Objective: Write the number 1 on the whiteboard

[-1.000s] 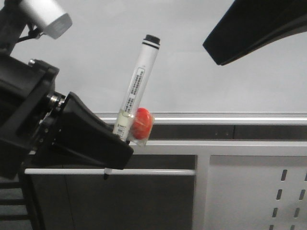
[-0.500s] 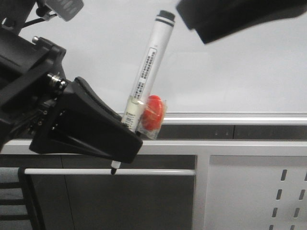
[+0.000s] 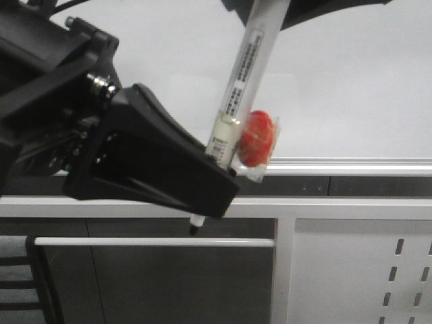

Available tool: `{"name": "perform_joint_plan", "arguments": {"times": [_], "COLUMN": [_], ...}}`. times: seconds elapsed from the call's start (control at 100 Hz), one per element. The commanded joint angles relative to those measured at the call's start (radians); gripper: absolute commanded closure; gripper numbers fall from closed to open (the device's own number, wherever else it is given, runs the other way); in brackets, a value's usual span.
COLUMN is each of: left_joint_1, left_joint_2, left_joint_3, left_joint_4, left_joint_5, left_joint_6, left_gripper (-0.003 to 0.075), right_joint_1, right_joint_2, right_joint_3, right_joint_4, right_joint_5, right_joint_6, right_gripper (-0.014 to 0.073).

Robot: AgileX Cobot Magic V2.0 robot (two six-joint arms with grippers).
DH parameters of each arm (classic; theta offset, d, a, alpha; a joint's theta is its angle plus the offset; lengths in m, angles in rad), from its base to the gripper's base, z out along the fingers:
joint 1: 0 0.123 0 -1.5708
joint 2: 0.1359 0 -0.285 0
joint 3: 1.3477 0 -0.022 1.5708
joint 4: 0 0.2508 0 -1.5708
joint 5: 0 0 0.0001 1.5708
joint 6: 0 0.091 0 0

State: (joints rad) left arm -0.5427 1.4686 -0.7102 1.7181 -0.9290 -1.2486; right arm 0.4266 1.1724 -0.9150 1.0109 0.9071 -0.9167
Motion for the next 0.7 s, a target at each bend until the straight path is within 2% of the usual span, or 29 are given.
{"name": "perform_joint_plan", "arguments": {"times": [0.0, 0.07, 0.12, 0.16, 0.28, 0.55, 0.62, 0.69], "left_joint_1": [-0.005, -0.005, -0.005, -0.005, -0.005, -0.005, -0.005, -0.005], "left_joint_2": [-0.036, -0.036, -0.036, -0.036, -0.036, -0.036, -0.040, -0.044], "left_joint_3": [-0.030, -0.030, -0.030, -0.030, -0.030, -0.044, -0.044, -0.044], "left_joint_4": [-0.038, -0.038, -0.038, -0.038, -0.038, -0.038, -0.038, -0.038], "left_joint_5": [-0.041, -0.041, -0.041, -0.041, -0.039, -0.021, -0.023, -0.057], "left_joint_6": [-0.013, -0.013, -0.013, -0.013, -0.013, -0.013, -0.013, -0.013], "left_gripper": [0.0738, 0.0738, 0.0738, 0.0738, 0.0738, 0.0723, 0.0669, 0.0554], "right_joint_1": [0.001, 0.001, 0.001, 0.001, 0.001, 0.001, 0.001, 0.001], "right_joint_2": [-0.014, -0.014, -0.014, -0.014, -0.014, -0.014, -0.016, -0.016], "right_joint_3": [-0.035, -0.035, -0.035, -0.035, -0.035, -0.035, -0.035, -0.035], "right_joint_4": [0.053, 0.053, 0.051, 0.047, 0.020, -0.025, -0.054, -0.072], "right_joint_5": [-0.007, -0.005, -0.005, -0.001, 0.007, 0.002, -0.006, -0.018], "right_joint_6": [-0.012, -0.012, -0.012, -0.012, -0.012, -0.012, -0.012, -0.027], "right_gripper": [0.0333, 0.0341, 0.0386, 0.0440, 0.0673, 0.0671, 0.0671, 0.0671]}}
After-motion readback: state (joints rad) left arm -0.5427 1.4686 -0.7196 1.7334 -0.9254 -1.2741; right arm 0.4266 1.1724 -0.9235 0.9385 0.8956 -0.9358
